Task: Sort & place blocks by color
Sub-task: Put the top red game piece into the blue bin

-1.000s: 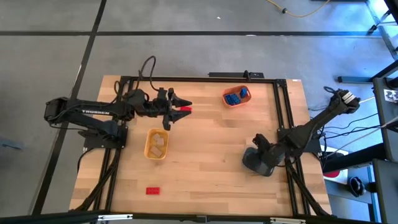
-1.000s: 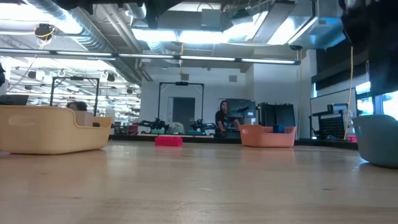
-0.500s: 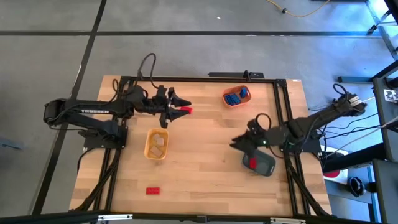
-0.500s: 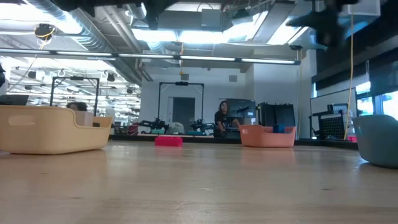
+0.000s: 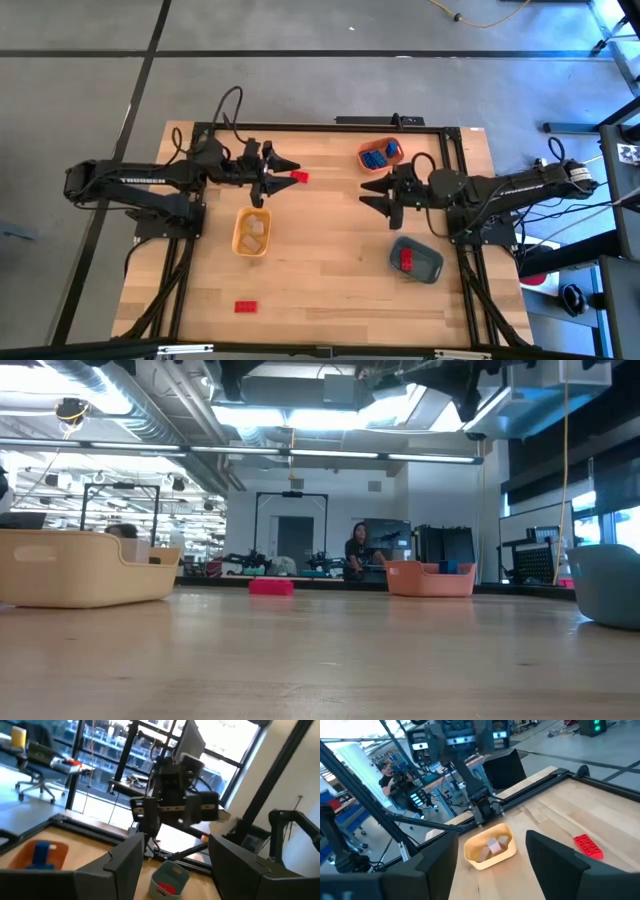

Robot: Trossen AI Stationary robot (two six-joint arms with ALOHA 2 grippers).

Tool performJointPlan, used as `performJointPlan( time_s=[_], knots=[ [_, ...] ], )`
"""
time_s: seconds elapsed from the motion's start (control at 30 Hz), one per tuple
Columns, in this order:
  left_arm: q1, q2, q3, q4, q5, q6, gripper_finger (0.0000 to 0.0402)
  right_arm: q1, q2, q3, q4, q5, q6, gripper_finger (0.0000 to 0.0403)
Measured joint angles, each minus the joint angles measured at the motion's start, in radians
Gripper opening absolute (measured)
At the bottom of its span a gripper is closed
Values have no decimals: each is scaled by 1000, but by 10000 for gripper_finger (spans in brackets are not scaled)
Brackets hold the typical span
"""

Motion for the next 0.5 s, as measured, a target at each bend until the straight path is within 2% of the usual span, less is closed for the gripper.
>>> performJointPlan(
  time_s=[0.23, 0.5],
  knots=[
    [-51, -2, 1, -18, -88, 51, 214, -29, 0, 0, 0, -44, -42, 236],
    [-67, -2, 1, -36, -122, 65, 214, -29, 0, 0, 0, -45, -72, 236]
  ],
)
